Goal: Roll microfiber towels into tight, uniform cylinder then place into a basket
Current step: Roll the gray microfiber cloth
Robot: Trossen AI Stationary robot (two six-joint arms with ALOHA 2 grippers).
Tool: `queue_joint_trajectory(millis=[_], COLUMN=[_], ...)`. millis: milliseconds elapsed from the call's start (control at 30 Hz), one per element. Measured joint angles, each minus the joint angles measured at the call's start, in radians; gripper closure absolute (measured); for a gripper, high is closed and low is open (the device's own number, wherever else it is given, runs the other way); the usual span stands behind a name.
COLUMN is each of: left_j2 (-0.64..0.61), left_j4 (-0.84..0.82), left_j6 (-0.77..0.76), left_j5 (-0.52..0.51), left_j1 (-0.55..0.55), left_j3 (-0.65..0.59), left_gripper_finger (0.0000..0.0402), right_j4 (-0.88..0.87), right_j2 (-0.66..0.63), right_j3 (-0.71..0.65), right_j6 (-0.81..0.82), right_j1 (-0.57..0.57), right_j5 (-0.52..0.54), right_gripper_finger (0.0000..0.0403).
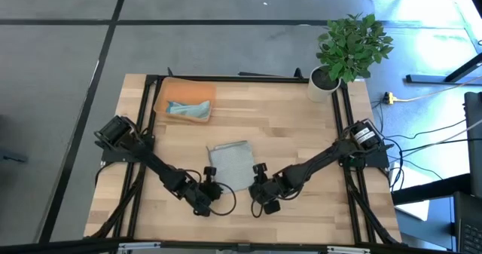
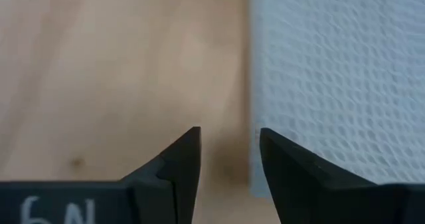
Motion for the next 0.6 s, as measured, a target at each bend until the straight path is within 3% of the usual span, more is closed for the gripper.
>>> queue_joint_trajectory(millis=[200,433,600], left_j2=[-0.004,-0.012,-0.029], left_j4=[-0.004,-0.004,-0.005], left_j6=[0.000,0.000,-0.001], left_j5=[0.042,0.062,0.076], left_j1=[0.002,0.000,-0.004], left_j3=[-0.001,-0.002,-0.003], left_gripper_finger=[0.0399,0.0401,0.0401], right_j4=[0.037,0.080,0.090], right_j2=[0.000,0.000,0.000], right_j3=[-0.053,-0.076,-0.086], right_j6=[0.000,0.006,0.006], right_j1=[-0.004,-0.003,-0.002], right_j5=[0.118,0.156,0.162], right_gripper_finger=[0.0246,0.0248,0.0292])
